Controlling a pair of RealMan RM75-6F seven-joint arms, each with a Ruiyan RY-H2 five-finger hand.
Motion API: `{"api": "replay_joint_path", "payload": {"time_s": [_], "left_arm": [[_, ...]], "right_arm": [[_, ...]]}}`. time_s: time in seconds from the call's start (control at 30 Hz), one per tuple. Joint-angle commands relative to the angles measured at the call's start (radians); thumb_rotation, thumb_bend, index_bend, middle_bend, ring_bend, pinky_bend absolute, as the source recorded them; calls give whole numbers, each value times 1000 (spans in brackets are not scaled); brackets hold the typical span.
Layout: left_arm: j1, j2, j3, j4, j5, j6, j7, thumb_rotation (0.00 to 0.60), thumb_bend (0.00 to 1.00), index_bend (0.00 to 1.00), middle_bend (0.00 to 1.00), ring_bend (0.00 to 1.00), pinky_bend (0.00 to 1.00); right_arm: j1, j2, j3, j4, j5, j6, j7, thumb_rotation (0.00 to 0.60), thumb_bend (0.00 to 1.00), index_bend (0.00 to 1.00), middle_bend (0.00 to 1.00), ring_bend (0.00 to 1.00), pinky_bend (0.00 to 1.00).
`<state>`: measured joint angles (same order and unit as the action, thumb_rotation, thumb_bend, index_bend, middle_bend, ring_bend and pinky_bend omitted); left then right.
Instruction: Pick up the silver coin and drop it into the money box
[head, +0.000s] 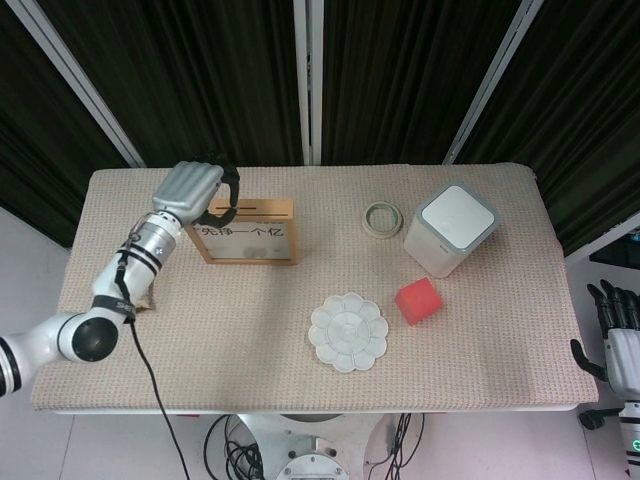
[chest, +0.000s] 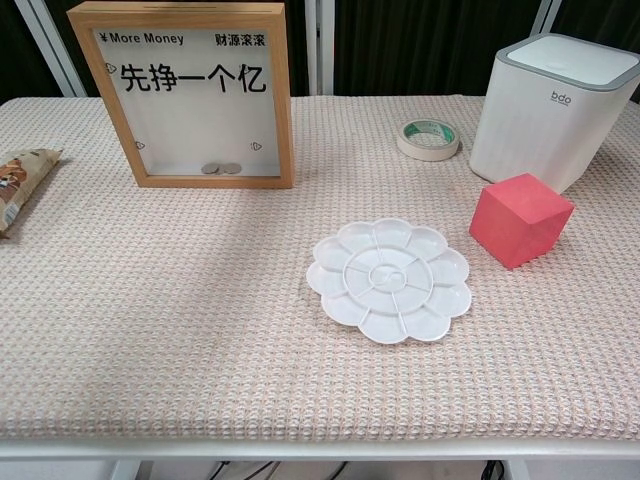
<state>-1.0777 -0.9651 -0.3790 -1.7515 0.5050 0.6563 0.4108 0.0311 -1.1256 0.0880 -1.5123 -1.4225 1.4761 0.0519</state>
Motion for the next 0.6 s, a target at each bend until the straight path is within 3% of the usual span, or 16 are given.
{"api": "replay_joint_path", "payload": {"time_s": [0.03, 0.23, 0.6], "left_arm": [[-52, 0, 37, 51, -53, -46, -2, 600, 403, 631, 262, 75, 148], [-101, -24, 90, 120, -84, -82, -27, 600, 402, 629, 261, 76, 147], [-137, -80, 139, 205, -71, -102, -102, 600, 402, 626, 233, 75, 144]], "right_arm": [[0, -1, 0, 2, 2, -2, 2, 600, 300, 0, 0, 0, 0], [0, -5, 1, 6, -1, 0, 5, 600, 300, 0, 0, 0, 0], [3, 2, 4, 12, 10, -17, 26, 600, 300, 0, 0, 0, 0]]}}
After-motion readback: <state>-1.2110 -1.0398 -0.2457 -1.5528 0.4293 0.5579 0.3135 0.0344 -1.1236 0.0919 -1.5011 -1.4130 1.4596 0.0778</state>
